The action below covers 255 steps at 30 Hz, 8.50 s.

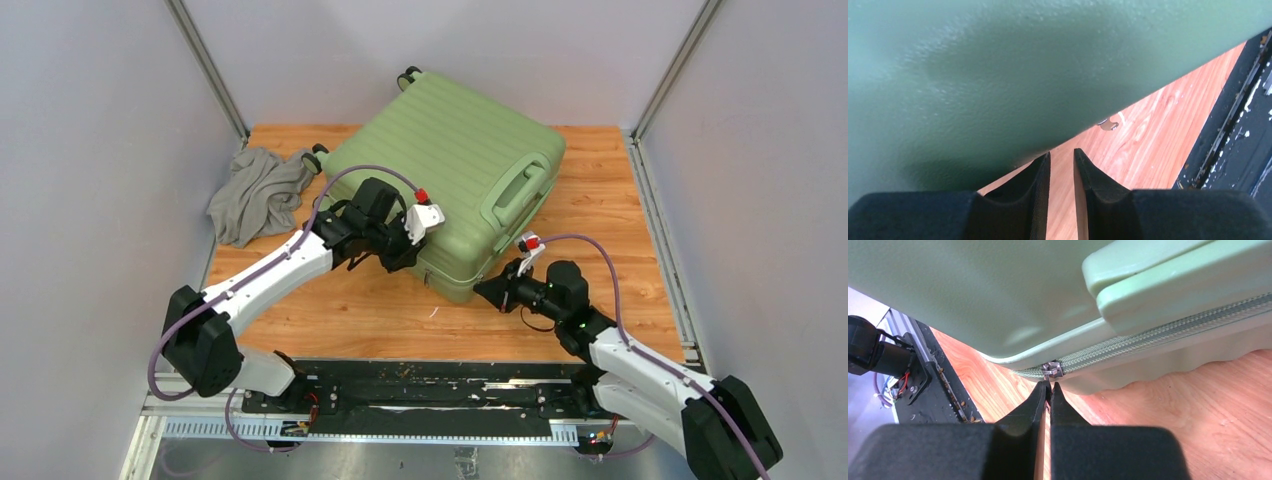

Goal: Pack the luggage
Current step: Zip the luggage at the center of the board.

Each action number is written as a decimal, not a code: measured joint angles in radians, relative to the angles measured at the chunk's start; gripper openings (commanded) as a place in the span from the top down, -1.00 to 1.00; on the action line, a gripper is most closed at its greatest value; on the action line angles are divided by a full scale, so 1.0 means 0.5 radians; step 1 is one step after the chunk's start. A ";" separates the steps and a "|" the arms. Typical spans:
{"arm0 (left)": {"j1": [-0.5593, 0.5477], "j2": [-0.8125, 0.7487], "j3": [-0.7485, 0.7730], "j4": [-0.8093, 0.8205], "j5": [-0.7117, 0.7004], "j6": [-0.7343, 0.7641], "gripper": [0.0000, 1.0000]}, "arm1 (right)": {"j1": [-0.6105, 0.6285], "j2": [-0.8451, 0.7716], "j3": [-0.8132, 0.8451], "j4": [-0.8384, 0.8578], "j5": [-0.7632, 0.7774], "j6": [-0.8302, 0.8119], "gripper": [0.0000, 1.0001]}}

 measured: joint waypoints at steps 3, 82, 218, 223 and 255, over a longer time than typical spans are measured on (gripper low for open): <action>0.000 -0.005 -0.015 0.063 -0.014 -0.076 0.54 | 0.017 -0.066 -0.011 -0.037 0.060 -0.023 1.00; -0.055 0.071 0.121 0.417 0.425 -0.728 0.59 | 0.034 -0.208 0.116 -0.504 0.440 -0.644 1.00; -0.932 -0.687 -1.014 1.355 -0.572 2.475 -0.09 | -0.787 0.800 0.240 1.093 -0.307 1.922 -0.02; -0.932 -0.722 -0.930 1.353 -0.620 2.443 -0.18 | -0.786 0.867 0.251 1.185 -0.339 2.058 -0.03; -0.941 0.222 0.106 0.993 -0.774 1.365 -0.80 | -0.912 -0.179 0.345 0.297 -0.150 1.662 -0.12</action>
